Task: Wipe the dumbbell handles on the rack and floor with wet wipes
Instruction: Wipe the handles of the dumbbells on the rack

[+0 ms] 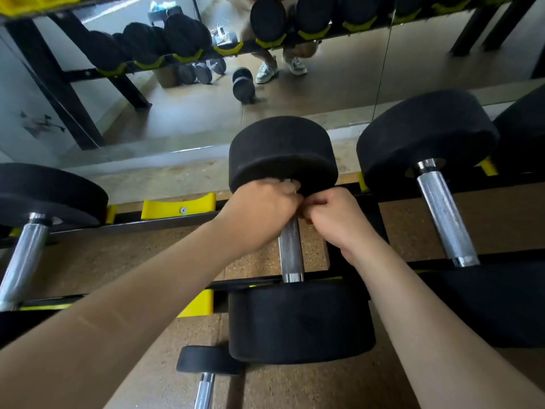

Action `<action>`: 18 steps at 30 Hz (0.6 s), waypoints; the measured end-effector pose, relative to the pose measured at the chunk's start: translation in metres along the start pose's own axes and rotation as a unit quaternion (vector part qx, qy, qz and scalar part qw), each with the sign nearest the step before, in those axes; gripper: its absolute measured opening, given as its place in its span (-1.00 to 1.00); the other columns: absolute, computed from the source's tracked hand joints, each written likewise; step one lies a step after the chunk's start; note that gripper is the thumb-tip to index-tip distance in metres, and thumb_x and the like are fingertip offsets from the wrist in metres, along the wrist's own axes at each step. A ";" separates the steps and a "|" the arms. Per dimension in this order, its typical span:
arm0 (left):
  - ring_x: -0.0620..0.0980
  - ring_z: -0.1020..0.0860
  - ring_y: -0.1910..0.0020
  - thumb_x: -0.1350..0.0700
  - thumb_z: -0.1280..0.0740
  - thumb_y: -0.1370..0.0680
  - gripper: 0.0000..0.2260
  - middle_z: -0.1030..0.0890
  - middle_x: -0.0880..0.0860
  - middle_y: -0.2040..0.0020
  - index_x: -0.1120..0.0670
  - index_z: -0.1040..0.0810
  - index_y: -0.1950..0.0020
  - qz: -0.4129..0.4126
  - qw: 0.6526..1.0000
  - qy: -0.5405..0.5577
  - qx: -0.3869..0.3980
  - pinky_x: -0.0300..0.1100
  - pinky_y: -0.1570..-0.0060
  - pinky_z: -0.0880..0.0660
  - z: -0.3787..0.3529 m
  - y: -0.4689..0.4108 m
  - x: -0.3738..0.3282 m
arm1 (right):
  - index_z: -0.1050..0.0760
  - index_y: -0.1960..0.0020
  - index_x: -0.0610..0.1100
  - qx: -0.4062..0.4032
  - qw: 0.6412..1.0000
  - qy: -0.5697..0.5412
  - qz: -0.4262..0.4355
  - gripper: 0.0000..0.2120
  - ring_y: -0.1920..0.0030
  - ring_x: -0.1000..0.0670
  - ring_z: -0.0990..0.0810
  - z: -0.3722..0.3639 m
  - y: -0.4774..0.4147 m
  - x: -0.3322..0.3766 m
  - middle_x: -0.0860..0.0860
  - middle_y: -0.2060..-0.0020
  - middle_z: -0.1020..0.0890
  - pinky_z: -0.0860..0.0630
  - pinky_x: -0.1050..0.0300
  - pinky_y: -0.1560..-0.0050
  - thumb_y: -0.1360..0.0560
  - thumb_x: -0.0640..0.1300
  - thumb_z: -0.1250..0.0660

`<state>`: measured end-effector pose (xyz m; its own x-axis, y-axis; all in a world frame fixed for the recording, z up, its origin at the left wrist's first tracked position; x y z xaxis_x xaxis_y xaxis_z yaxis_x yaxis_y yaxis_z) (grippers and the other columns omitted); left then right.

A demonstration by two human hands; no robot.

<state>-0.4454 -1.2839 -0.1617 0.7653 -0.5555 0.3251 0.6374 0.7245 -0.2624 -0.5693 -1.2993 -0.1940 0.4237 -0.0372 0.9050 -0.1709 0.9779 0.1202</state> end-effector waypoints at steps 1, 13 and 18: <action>0.10 -0.63 0.26 0.29 -0.22 -0.31 -0.68 -0.65 0.04 0.19 0.08 -0.66 0.05 -0.006 1.000 0.026 0.011 -0.17 0.33 -0.52 0.000 0.006 -0.001 | -0.66 0.19 -0.17 0.027 0.999 0.020 -0.009 -0.81 0.17 -0.08 -0.62 0.001 0.002 -0.001 -0.10 0.27 -0.66 -0.54 0.00 0.14 -0.48 -0.26 -0.28; -0.06 -0.61 0.17 0.13 -0.50 -0.43 -0.86 -0.67 -0.04 0.17 0.07 -0.68 0.03 0.317 0.896 0.303 -0.065 -0.19 0.08 -0.51 -0.001 0.021 0.015 | -0.60 -0.10 -0.05 -0.044 0.986 0.076 0.144 -0.79 0.13 0.22 -0.58 0.003 0.008 0.013 0.16 0.14 -0.61 -0.57 0.28 0.04 -0.46 -0.10 -0.45; -0.16 -0.59 0.15 0.32 -0.46 -0.43 -0.77 -0.65 -0.05 0.13 0.07 -0.71 -0.01 0.311 0.860 0.394 -0.093 -0.39 0.05 -0.49 -0.008 0.027 0.014 | -0.60 0.18 -0.06 -0.070 0.953 0.219 0.198 -0.76 0.29 0.06 -0.57 -0.001 0.001 0.029 0.06 0.33 -0.62 -0.56 0.02 0.22 -0.43 0.12 -0.44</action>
<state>-0.4166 -1.2758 -0.1718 0.7403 -0.2410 -0.6276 0.0301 0.9445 -0.3272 -0.5562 -1.2988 -0.1681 0.6861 0.3996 0.6079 -0.2869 0.9165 -0.2788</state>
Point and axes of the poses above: each hand's wrist, its own y-axis away from the middle knuckle, its own z-axis out of the back of the hand, x = y × z, the point moved 3 cm from there along -y, towards the middle knuckle
